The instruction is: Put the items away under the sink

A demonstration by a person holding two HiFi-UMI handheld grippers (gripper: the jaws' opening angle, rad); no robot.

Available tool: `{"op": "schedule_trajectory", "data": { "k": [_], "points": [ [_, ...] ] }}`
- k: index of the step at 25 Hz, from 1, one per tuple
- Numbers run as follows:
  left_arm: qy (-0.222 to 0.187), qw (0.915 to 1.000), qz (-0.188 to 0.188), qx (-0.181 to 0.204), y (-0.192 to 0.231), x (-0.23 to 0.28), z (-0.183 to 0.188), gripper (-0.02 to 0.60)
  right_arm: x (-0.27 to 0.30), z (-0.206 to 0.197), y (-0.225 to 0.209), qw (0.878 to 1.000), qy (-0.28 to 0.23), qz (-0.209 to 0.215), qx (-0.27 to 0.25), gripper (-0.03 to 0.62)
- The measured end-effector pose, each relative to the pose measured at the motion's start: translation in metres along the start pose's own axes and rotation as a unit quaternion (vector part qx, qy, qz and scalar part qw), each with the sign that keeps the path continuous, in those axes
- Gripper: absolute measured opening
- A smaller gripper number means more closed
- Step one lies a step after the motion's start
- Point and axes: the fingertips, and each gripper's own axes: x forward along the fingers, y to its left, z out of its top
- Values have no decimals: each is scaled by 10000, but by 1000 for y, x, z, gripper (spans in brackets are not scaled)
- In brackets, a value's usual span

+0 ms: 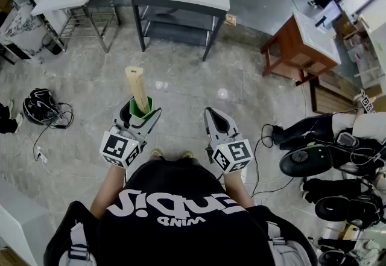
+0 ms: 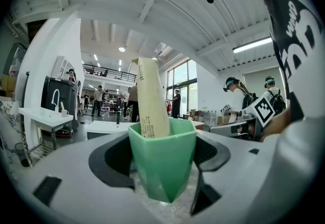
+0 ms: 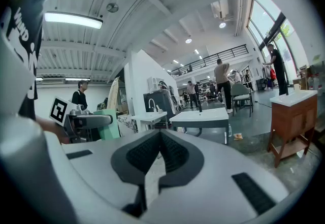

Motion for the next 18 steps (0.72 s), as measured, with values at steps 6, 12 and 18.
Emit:
{"op": "schedule_trajectory", "data": {
  "k": [6,12,18],
  "points": [
    [3,10000,-62,18,6,5,-2,347,10,3,4,9998,-150,128,-19,18],
    [22,9998,-190,44,14,3,-12,347,17,-5,10,9999,-150,23,5,18],
    [-94,9988,-461,136,27,3,-16,347,31,-9,20,9995,-220,-183,-130,18]
  ]
}}
